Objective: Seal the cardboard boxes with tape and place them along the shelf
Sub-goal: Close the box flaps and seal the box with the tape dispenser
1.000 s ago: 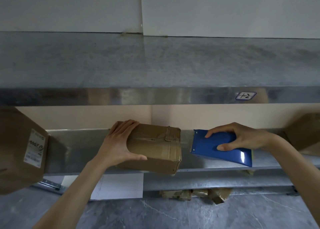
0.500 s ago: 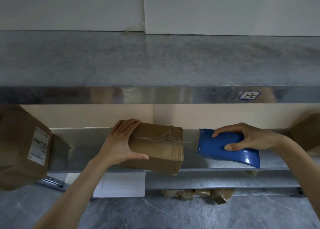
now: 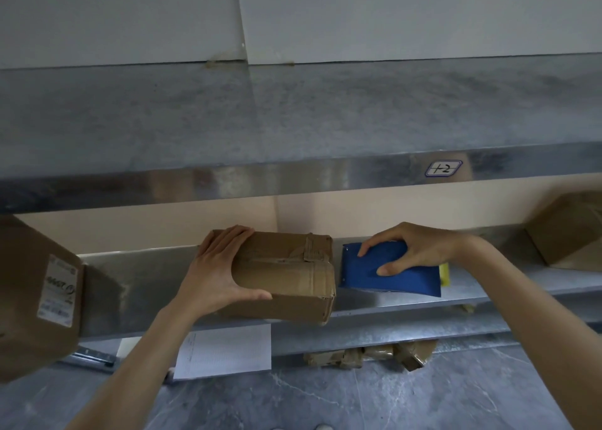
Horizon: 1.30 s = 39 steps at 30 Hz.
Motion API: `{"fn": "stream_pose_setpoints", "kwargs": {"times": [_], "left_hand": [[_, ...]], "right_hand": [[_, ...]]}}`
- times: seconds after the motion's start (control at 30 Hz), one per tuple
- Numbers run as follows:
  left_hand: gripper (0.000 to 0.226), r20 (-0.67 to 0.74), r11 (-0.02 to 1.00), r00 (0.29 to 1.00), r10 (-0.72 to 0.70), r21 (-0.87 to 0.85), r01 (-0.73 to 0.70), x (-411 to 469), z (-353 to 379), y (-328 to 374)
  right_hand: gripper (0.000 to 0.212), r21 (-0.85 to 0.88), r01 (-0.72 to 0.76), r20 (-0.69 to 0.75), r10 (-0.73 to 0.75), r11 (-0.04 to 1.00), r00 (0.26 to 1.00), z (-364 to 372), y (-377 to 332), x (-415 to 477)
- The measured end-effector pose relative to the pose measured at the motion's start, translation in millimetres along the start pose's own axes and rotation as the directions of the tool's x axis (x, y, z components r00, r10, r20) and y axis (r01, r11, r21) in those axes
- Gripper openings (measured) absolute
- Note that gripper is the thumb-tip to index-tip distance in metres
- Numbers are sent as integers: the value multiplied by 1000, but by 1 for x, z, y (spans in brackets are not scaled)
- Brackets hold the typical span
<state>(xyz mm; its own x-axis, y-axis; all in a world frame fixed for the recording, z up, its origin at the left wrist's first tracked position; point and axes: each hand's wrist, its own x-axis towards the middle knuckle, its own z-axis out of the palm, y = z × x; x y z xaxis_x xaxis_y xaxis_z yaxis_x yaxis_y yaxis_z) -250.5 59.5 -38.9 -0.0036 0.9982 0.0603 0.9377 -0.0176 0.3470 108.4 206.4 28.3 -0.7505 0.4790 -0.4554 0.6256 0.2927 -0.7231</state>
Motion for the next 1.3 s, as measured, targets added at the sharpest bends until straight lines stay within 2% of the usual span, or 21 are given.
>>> {"fn": "stream_pose_setpoints", "kwargs": {"times": [0.13,0.33,0.4,0.47,0.53,0.6,0.7,0.87,1.0,1.13,1.3], "left_hand": [[128,1,1000,1000,-1,-3,1,0,-1,1],[127,11,1000,1000,0,-2,0,0,0,-1],[127,1,1000,1000,6,8,-6,1,0,-2],[126,-18,1000,1000,9,15,-9,0,2,-2],[125,-37,1000,999,-5,14,6,0,3,-1],[126,-54,1000,998,-21,20,23,-1,4,1],[127,-76,999,996,-47,15,48,-4,5,4],[129,-93,999,994,-50,-16,49,-4,5,5],[131,-42,997,998,-49,-55,46,-4,5,1],[126,25,997,999,-26,-69,28,-2,2,-4],[126,45,994,999,-23,-108,28,-2,0,-8]], "right_hand": [[30,-36,17,-13,-18,999,1000,2,-14,6],[39,-272,-75,-45,65,960,997,30,-15,30],[40,-248,-87,-116,59,965,991,37,-7,32],[39,-202,-119,-247,66,972,967,42,6,34],[38,-189,-197,-399,108,962,911,51,18,40],[44,-116,-266,-481,180,957,858,65,28,47],[56,-32,-270,-484,221,962,847,82,39,60],[64,-89,-246,-472,176,965,864,102,48,76],[69,-138,-281,-501,177,950,847,107,45,79],[77,-215,-377,-549,207,901,809,113,40,80],[77,-182,-387,-591,215,904,778,116,44,77]]}}
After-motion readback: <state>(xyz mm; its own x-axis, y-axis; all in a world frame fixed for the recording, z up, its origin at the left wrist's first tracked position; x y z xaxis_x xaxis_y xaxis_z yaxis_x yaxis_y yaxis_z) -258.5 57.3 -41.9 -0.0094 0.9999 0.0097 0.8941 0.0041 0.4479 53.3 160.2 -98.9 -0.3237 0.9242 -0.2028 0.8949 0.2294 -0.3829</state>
